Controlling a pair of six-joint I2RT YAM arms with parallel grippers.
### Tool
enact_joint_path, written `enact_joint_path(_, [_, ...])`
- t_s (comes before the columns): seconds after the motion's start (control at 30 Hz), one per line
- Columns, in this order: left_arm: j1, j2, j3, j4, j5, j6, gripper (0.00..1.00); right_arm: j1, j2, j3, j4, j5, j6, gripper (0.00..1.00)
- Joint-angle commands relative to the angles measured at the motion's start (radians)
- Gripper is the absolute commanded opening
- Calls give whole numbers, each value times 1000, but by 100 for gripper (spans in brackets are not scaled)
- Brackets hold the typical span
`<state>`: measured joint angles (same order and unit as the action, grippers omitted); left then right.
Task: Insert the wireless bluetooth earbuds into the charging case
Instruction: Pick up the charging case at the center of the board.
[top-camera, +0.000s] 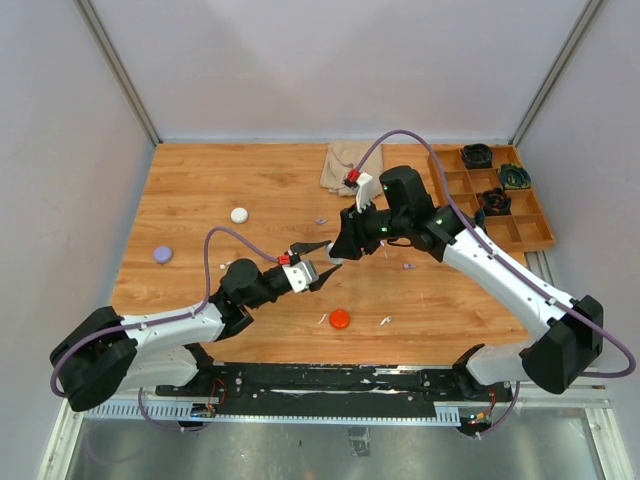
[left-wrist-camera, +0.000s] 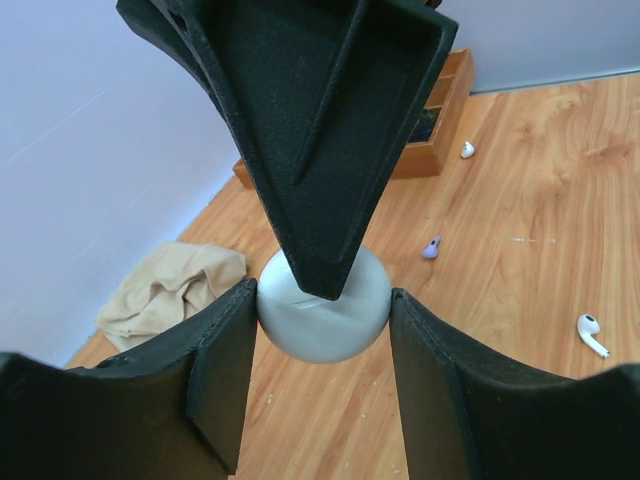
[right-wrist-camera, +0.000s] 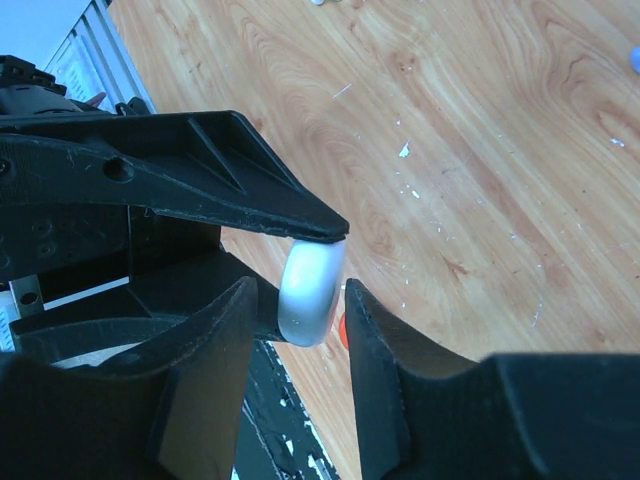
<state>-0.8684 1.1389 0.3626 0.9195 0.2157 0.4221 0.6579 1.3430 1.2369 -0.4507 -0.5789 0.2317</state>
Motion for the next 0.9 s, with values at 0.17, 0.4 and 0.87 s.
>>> enact_joint_path(0.17, [-17, 7, 9, 60, 1, 16, 46, -11, 26, 7, -21, -58, -2, 29])
enact_joint_path(0.4, [-18, 15, -11, 103, -9, -21, 70, -11, 18, 34, -63, -54, -61, 10])
enact_joint_path(0.87, [100, -14, -15, 110, 285, -262, 74, -24, -86, 69, -188, -55, -355, 1])
